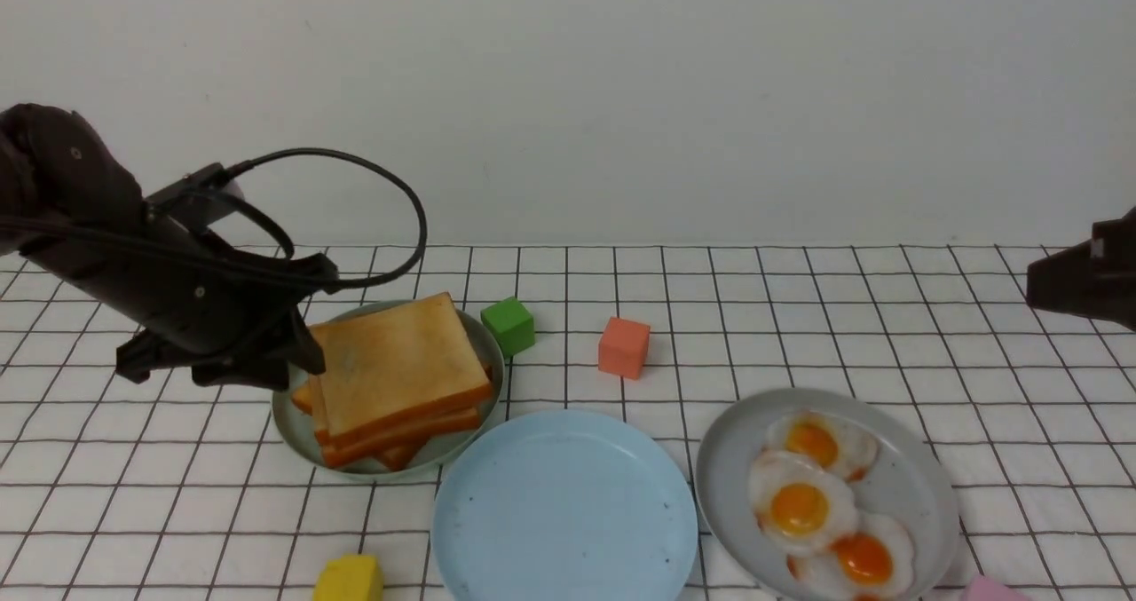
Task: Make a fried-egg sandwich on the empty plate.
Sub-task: Use the left arm to grab a slice of bread
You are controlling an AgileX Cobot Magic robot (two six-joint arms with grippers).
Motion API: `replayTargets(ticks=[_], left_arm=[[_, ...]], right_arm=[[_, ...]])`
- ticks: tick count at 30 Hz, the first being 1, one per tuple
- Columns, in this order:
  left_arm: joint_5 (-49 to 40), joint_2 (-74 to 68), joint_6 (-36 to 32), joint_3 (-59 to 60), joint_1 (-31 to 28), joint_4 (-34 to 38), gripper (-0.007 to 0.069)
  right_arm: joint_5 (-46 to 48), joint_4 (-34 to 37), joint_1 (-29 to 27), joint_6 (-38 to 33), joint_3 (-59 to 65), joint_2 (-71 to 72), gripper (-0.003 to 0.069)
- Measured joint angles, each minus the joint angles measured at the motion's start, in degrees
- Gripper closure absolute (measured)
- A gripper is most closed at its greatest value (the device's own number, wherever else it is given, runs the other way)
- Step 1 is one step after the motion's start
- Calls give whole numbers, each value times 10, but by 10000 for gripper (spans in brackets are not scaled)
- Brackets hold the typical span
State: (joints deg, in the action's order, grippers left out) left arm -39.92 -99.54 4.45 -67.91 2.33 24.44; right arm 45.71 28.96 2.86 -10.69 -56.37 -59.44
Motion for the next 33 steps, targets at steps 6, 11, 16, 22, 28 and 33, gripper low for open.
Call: replayTargets(ticks=[6,11,16,22,28,33], left_arm=[[14,-35,-23,-1,0,35,386],[17,-49,-86,-1,0,97,386],[19,-51,-129,-1,0,127,386],[27,-54,-133,-1,0,130,386],[26,-72,-139,-4,0,139,388],[24,-73,-152,-6,0,141,493]], right_arm=[[0,0,0,0,0,0,418],[2,0,0,-4,0,0,418],[6,0,0,-6,0,0,418],[6,0,0,-6,0,0,418],[7,0,0,-6,0,0,418],[8,0,0,-6,0,0,418]])
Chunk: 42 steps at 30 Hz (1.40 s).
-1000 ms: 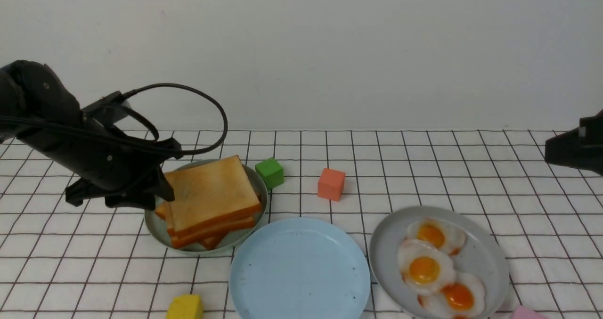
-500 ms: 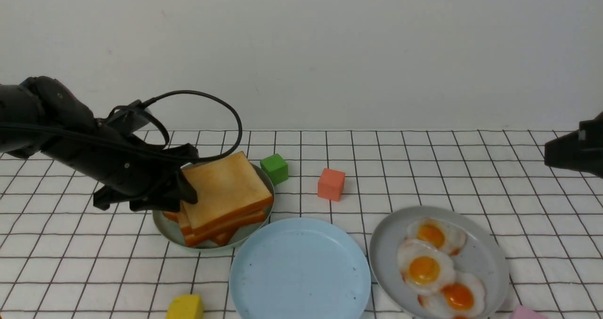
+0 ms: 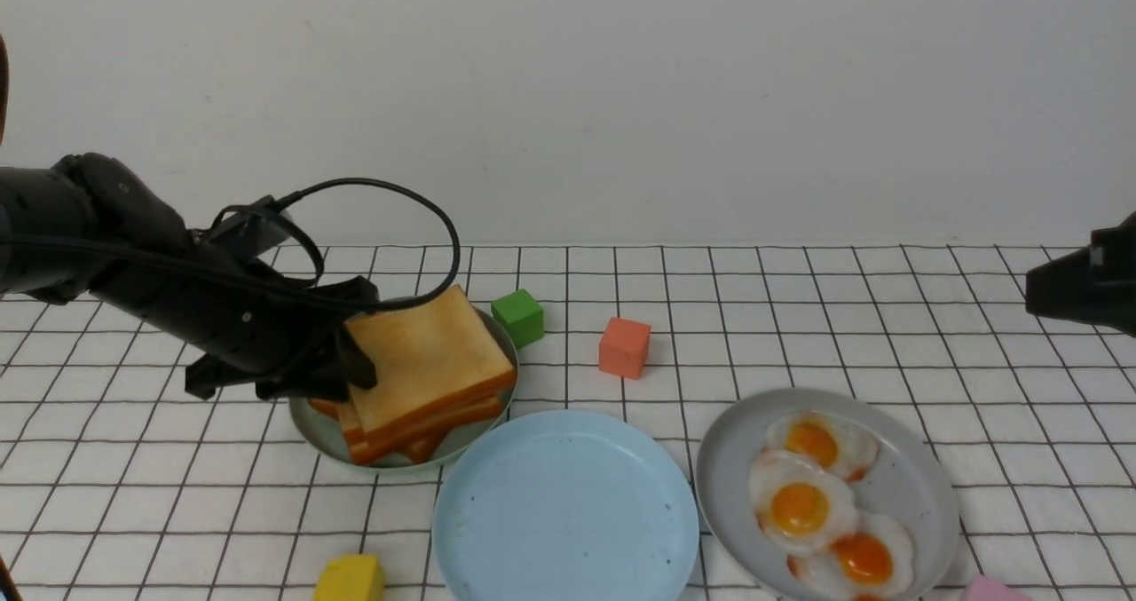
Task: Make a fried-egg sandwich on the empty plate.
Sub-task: Use the left arm to grab a slice of bread, then use the left arm to put a slice of bread into the empty plate in the middle
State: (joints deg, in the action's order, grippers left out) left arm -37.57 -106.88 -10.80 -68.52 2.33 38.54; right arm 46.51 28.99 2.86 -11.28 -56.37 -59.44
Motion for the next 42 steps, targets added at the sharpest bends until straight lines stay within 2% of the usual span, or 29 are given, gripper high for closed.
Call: replayTargets(ticks=[3,4,8,12,14,19,24,30,34,37,40,42], left_arm=[[-2,0,1,0,0,-4,597],[-3,0,1,0,0,-6,609],[-14,15,0,0,-1,-21,610],[-47,56,-38,5,1,-34,610],[-60,96,-84,16,22,-10,610],[-51,113,-122,57,99,45,610],[-13,78,-110,86,149,52,610],[9,42,-73,86,155,58,606],[10,35,-68,87,155,60,561],[7,35,-66,87,155,60,463],[-8,35,-66,87,155,60,333],[-20,36,-66,87,155,60,286]], right_arm=[[0,0,0,0,0,0,418],[0,0,0,0,0,0,418],[0,0,0,0,0,0,418],[1,0,0,0,0,0,418],[4,0,0,-1,0,0,418],[5,0,0,-1,0,0,418],[9,0,0,-1,0,0,418],[11,0,0,-1,0,0,418],[15,0,3,-1,0,0,413],[16,-2,20,-1,1,-3,389],[18,-15,31,-2,3,-17,342],[19,-20,32,-2,4,-26,321]])
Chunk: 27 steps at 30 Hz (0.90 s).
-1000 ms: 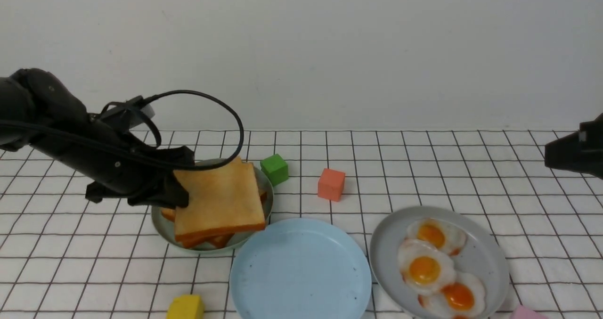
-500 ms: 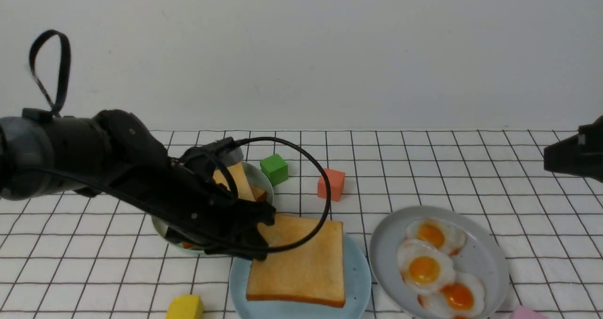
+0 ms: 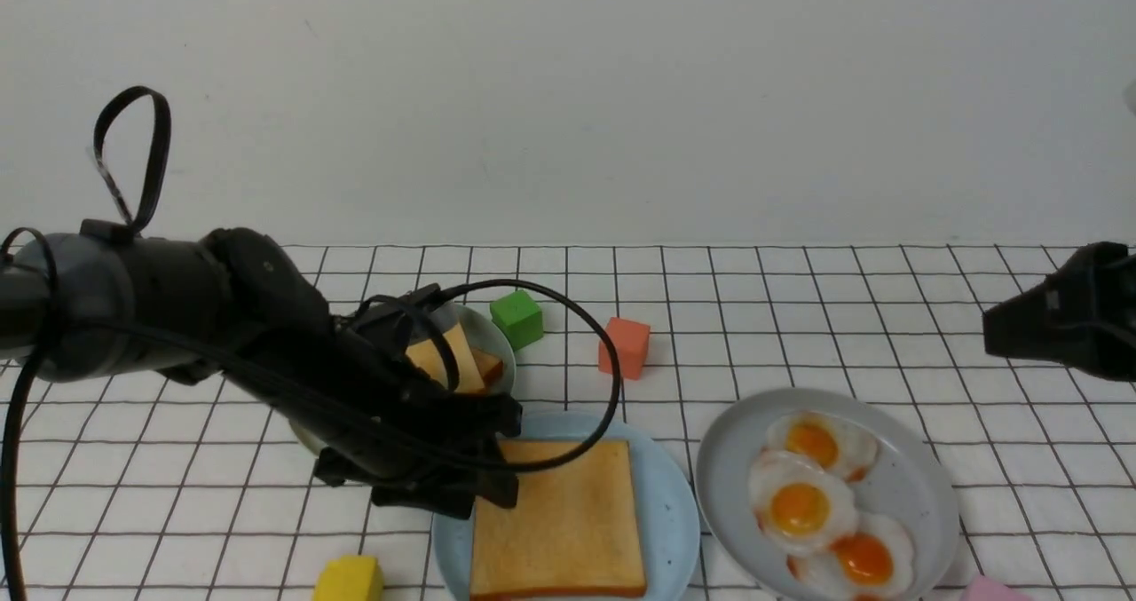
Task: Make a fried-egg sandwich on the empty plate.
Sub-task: Use the left arm to put a slice of bread into the empty plate in the middle, then use the right arm to grab a fried egg
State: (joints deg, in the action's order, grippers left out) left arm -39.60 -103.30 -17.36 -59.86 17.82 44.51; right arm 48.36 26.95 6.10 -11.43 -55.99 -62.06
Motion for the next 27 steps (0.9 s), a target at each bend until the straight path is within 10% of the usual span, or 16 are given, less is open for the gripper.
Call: replayTargets(ticks=[5,12,19,27], left_arm=[[-59,42,5,-7,0,-47,155],[-126,144,-12,-36,4,-56,167],[-192,274,-138,-38,76,28,413],[-160,301,-76,-38,169,-110,638]], right_arm=[[1,-1,1,3,3,-73,256],[-18,10,1,6,3,-168,253],[-40,53,1,6,3,-270,253],[-85,94,1,6,3,-344,253]])
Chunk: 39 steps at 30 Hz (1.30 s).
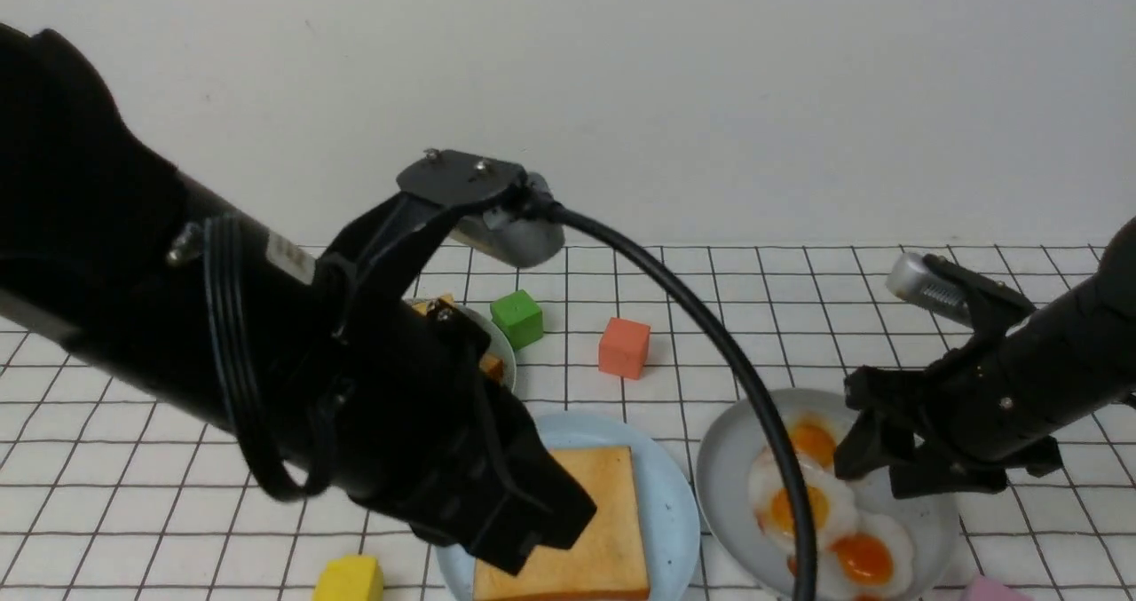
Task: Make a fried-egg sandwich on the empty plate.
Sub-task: Use the right arm to grab a fried egg, then use the right arm to place the fried egg on the slice of bread in the middle
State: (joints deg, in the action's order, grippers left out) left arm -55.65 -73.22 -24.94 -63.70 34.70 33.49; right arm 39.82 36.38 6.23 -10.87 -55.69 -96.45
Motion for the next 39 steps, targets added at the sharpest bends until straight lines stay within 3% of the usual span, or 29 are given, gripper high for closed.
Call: replayTargets(ticks=[9,14,21,27,35,39], left_arm=[[11,0,58,0,13,-66,638],[13,0,60,0,13,-68,638],[15,0,60,0,13,-71,638],[15,0,69,0,13,-83,638],[-24,14,177,4,13,-179,638],[-25,54,245,40,13,-243,638]], right_arm=[[-36,29,0,-26,0,-44,279],[-45,41,0,-28,0,-60,364],[-40,50,0,-29,-2,-70,547],[-36,50,0,-29,-4,-66,561],[-25,61,1,-33,-4,4,606],[-5,150,28,-95,-4,42,606]])
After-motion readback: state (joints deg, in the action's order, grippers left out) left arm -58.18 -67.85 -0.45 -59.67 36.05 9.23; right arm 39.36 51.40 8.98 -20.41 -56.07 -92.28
